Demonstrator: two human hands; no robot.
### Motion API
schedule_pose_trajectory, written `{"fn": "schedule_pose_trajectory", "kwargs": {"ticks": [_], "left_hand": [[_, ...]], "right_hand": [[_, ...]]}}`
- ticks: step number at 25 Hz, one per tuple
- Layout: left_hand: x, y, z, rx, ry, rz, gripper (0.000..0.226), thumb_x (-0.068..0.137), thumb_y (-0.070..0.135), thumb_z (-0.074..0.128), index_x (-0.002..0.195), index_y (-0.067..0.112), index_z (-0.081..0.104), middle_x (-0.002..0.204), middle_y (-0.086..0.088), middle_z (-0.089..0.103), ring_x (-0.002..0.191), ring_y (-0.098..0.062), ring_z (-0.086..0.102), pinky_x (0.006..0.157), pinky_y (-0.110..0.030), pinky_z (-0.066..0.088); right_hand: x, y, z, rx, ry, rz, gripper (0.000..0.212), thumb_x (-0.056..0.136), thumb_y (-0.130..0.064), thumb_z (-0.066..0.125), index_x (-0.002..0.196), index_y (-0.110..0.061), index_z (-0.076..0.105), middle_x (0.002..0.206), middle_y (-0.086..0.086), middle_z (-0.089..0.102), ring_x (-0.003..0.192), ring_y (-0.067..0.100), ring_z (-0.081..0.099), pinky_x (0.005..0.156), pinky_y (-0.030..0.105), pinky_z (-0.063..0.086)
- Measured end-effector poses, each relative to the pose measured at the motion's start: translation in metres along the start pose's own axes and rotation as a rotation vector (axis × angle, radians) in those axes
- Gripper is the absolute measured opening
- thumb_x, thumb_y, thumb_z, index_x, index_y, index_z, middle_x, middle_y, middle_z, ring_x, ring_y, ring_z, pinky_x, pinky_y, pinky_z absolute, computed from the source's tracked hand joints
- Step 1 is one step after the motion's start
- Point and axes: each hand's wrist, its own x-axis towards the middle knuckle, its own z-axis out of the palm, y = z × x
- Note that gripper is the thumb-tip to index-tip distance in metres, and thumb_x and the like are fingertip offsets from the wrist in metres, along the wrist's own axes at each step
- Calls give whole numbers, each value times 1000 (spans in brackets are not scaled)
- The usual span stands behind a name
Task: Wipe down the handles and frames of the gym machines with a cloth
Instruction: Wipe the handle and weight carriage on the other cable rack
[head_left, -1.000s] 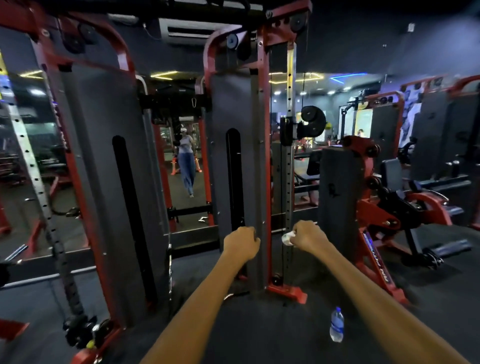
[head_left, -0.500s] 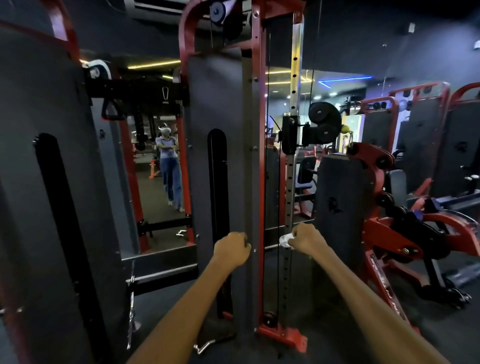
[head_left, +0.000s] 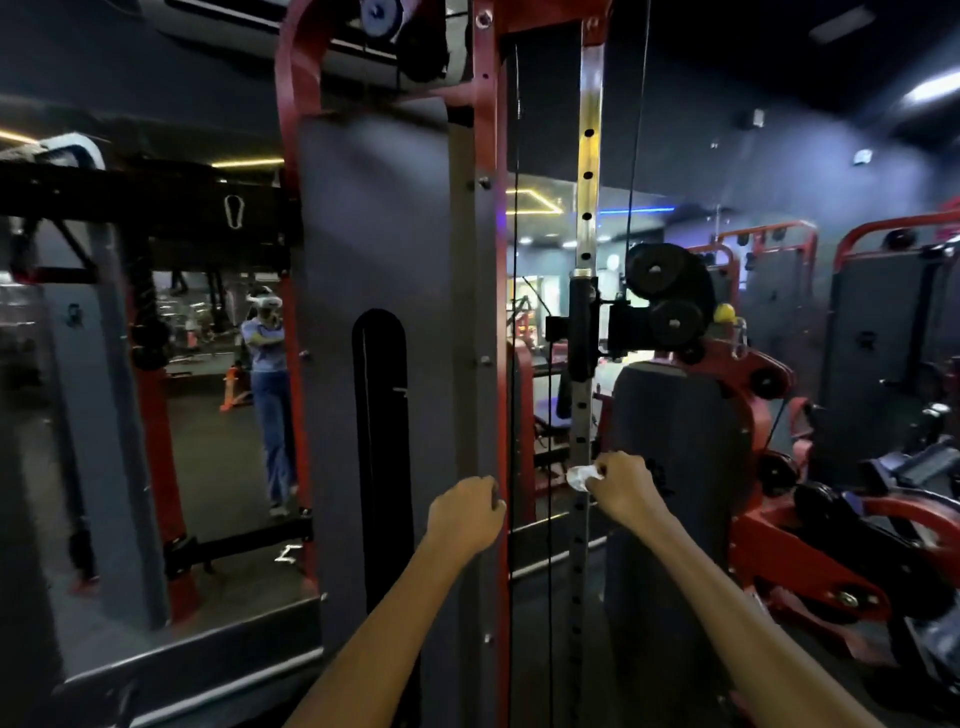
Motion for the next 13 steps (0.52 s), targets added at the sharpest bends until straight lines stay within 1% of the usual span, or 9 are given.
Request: {"fn": "schedule_pose_trajectory", "kwargs": {"ticks": [1, 3, 5, 7, 8, 9, 11, 12, 13], "left_hand": [[24, -7, 2, -4, 5, 16, 34, 98, 33, 44, 123, 13, 55, 123, -5, 59, 108, -23, 59, 90, -36, 49], [79, -25, 8, -14, 21, 74, 34, 98, 33, 45, 123, 13, 56, 125, -5, 59, 110, -24, 58, 90, -36, 47], [137, -39, 12, -50, 39, 146, 33, 97, 30, 47, 125, 14, 56, 127, -6, 58, 113, -25, 57, 92, -37, 47], [191, -47, 16, -100, 77, 239, 34, 96, 27, 47, 128, 18, 54, 131, -5, 56, 116, -25, 55, 93, -36, 45], [214, -49, 18, -133, 114, 292, 35, 96, 26, 47, 130, 19, 52, 134, -4, 54, 119, -25, 54, 93, -35, 44], [234, -48, 20, -191, 156, 339, 37, 97, 24, 47, 133, 18, 49, 137, -5, 51, 121, -25, 52, 94, -35, 43], [280, -42, 25, -377, 245, 429, 40, 97, 19, 47, 137, 12, 46, 140, -8, 48, 124, -28, 50, 99, -36, 42], [302, -35, 29, -460, 280, 466, 42, 98, 19, 47, 139, 11, 44, 142, -9, 45, 128, -28, 47, 104, -37, 40], [323, -26, 32, -514, 310, 506, 45, 98, 20, 47, 142, 10, 41, 146, -9, 42, 133, -26, 42, 110, -36, 35]], "right_hand": [[18, 1, 6, 21, 51, 13, 18, 87, -8, 53, 70, -1, 55, 77, 12, 58, 70, 25, 55, 53, 26, 35], [59, 2, 22, 56, 174, 21, 13, 87, -4, 53, 80, 3, 62, 84, 14, 60, 77, 27, 58, 57, 26, 36], [101, 1, 28, 59, 321, 6, 11, 86, -1, 54, 85, 2, 65, 87, 14, 63, 83, 29, 60, 60, 26, 36], [137, -5, 24, 45, 475, -30, 15, 85, 0, 55, 93, 0, 67, 96, 15, 66, 92, 30, 61, 70, 27, 40], [151, -8, 20, 58, 557, -72, 19, 84, 1, 56, 98, -2, 68, 98, 15, 66, 93, 28, 61, 74, 27, 42], [162, -12, 16, 72, 639, -118, 21, 84, 1, 56, 101, -3, 67, 97, 14, 67, 90, 25, 61, 75, 24, 44], [183, -22, 12, 77, 792, -171, 21, 84, 0, 56, 101, -7, 67, 91, 11, 66, 79, 14, 58, 69, 7, 38], [193, -25, 10, 79, 862, -178, 19, 85, -3, 56, 99, -8, 68, 88, 10, 64, 74, 9, 54, 66, 3, 37], [203, -25, 8, 82, 925, -173, 19, 85, -6, 54, 97, -9, 69, 86, 10, 61, 71, 6, 52, 66, 3, 37]]}}
